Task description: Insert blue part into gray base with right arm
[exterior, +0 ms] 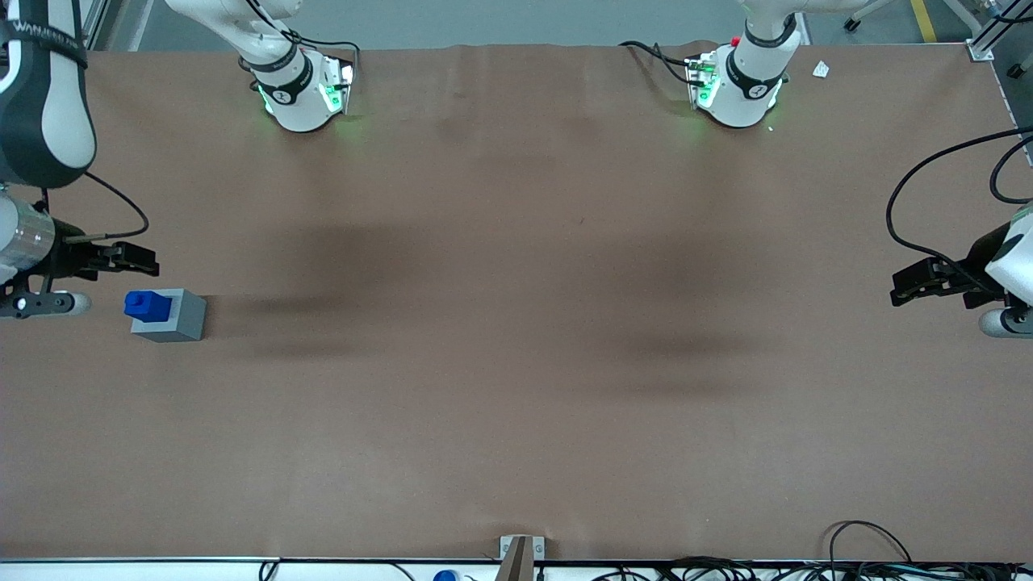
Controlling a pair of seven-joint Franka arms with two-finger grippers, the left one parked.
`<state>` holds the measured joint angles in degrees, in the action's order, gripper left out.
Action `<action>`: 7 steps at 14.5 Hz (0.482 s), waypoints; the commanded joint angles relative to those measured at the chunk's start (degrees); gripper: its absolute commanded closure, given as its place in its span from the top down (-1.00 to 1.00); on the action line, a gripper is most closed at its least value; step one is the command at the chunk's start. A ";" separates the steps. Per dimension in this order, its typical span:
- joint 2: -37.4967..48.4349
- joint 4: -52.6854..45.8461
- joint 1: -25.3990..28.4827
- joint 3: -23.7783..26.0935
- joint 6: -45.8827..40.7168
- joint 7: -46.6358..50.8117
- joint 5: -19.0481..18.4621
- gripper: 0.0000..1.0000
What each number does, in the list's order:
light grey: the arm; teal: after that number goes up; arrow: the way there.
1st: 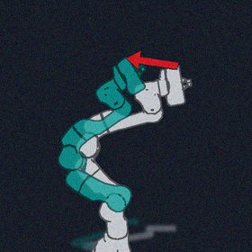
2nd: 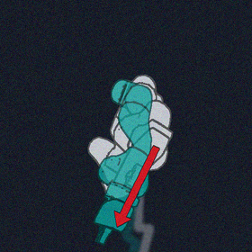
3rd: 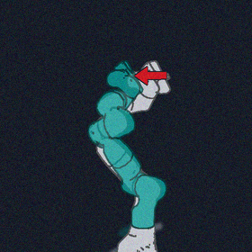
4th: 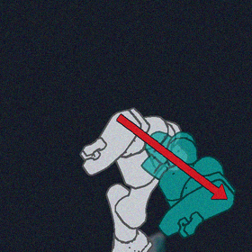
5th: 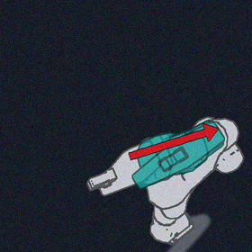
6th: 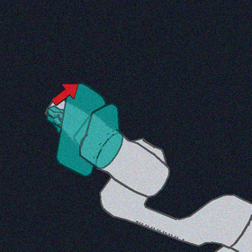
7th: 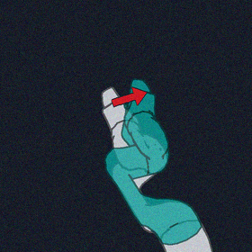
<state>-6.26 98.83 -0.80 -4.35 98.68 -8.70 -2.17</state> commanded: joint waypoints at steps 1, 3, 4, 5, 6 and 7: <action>4.93 1.54 1.77 -0.31 -0.59 1.84 0.85 1.00; 7.74 1.80 3.25 -0.31 -2.18 3.59 0.94 1.00; 9.24 2.06 3.52 -0.31 -2.35 3.69 1.72 1.00; 10.38 2.42 3.53 -0.40 -2.44 3.78 3.56 1.00; 11.52 3.29 3.53 -0.40 -2.70 4.39 5.05 1.00; 12.49 3.65 3.61 -0.40 -2.79 5.26 5.24 1.00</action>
<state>2.46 99.08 2.27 -4.32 95.48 -5.40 1.43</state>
